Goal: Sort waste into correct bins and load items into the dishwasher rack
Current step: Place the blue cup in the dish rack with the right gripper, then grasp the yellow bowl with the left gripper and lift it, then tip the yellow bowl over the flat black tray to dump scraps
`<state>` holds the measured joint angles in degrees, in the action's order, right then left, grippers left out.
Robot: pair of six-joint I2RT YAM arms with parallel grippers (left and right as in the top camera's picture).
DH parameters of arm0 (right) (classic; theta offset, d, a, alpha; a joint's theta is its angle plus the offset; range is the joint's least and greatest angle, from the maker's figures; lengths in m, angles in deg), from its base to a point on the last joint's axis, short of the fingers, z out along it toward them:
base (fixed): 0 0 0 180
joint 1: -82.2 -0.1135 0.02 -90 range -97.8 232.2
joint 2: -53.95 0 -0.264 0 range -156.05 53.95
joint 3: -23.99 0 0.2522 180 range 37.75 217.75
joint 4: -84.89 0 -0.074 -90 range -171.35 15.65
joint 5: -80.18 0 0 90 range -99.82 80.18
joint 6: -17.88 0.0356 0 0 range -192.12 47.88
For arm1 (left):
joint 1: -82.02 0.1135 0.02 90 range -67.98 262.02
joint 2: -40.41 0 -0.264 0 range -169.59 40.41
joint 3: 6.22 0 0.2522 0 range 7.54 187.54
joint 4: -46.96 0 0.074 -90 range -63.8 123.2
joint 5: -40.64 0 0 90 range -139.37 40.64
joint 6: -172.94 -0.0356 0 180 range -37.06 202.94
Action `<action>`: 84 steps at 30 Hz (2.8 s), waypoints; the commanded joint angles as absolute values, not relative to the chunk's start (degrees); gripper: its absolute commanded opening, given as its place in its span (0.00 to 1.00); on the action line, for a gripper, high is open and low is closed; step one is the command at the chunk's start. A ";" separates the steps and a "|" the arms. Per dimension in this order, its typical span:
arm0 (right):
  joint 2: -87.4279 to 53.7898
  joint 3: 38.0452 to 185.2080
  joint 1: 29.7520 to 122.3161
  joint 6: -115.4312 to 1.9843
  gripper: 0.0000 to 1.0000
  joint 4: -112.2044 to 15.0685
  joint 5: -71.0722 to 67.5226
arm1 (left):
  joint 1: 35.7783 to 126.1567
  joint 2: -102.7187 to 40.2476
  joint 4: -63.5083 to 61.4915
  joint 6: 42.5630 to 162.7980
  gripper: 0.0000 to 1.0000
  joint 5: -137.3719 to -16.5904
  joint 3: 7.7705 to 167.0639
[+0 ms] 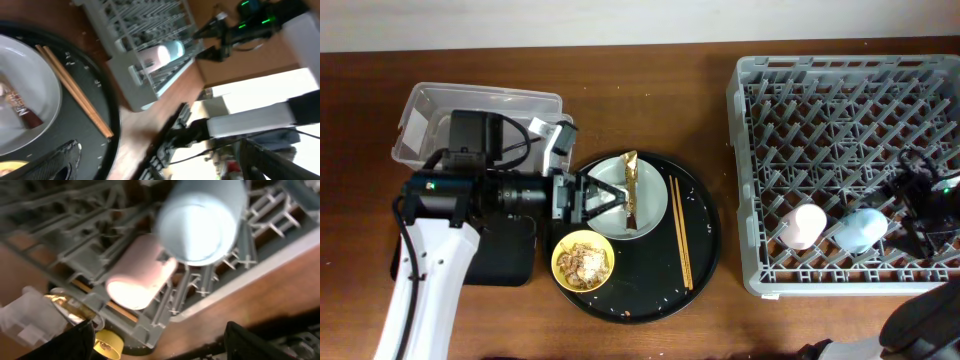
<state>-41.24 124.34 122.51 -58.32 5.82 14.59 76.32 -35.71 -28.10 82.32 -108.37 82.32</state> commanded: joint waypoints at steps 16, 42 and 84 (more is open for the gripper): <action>-3.13 126.37 80.13 -61.16 0.82 1.32 5.93 | 49.26 -33.04 -31.27 103.19 0.95 -49.59 81.36; -12.33 125.78 79.59 -59.59 0.85 4.86 4.95 | 37.81 -46.79 -5.50 114.93 0.01 -42.01 52.49; -12.31 125.78 79.59 -59.59 0.85 5.25 4.92 | 119.84 -59.90 -17.76 57.58 0.00 -139.58 54.35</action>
<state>-12.55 125.98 80.15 -60.07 5.21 4.62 119.51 -59.68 -16.91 58.87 -137.33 54.83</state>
